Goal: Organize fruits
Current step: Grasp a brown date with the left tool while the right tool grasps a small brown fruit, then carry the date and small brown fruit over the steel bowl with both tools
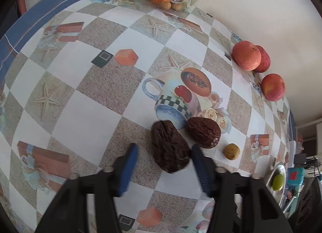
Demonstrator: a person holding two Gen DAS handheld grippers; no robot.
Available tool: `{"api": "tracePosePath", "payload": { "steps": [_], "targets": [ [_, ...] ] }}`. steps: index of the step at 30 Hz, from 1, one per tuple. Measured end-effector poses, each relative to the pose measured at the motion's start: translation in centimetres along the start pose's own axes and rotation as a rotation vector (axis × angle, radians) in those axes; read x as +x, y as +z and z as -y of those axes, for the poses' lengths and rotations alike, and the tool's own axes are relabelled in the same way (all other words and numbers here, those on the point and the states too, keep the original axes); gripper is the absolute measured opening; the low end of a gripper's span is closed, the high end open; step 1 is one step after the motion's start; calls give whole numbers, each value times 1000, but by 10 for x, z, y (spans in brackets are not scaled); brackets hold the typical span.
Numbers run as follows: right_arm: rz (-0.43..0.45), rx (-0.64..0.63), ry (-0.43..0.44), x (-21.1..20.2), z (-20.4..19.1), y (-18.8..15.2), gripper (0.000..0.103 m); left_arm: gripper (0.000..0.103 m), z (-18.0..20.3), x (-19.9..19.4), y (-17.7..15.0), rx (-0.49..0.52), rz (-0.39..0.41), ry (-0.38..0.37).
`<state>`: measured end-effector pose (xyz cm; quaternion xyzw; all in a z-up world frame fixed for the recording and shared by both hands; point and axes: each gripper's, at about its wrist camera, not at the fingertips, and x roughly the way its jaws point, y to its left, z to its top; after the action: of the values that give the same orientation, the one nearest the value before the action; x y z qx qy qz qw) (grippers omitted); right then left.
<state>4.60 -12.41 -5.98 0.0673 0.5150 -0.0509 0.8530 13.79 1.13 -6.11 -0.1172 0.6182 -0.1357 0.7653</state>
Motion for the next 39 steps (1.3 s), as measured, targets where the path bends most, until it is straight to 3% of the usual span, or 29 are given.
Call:
{"api": "tracePosePath", "payload": {
  "steps": [5,15,27,35,39],
  "targets": [
    [-20,8,36,2,-1,-2,27,40,1,-1,-3,-14,-21,-34],
    [0,24,44,-19,-3,-5,26,40,4,-30,-11,-15,11,-21],
    [30,120,14,-62,11,-16,26,40,32,-47,-35,89,51,22],
    [40,203,10,-83,37,-26,26,40,45,-45,-47,127,45,44],
    [41,236,-35,-85,55,-28,26,40,53,-42,-50,153,37,52]
  ]
}}
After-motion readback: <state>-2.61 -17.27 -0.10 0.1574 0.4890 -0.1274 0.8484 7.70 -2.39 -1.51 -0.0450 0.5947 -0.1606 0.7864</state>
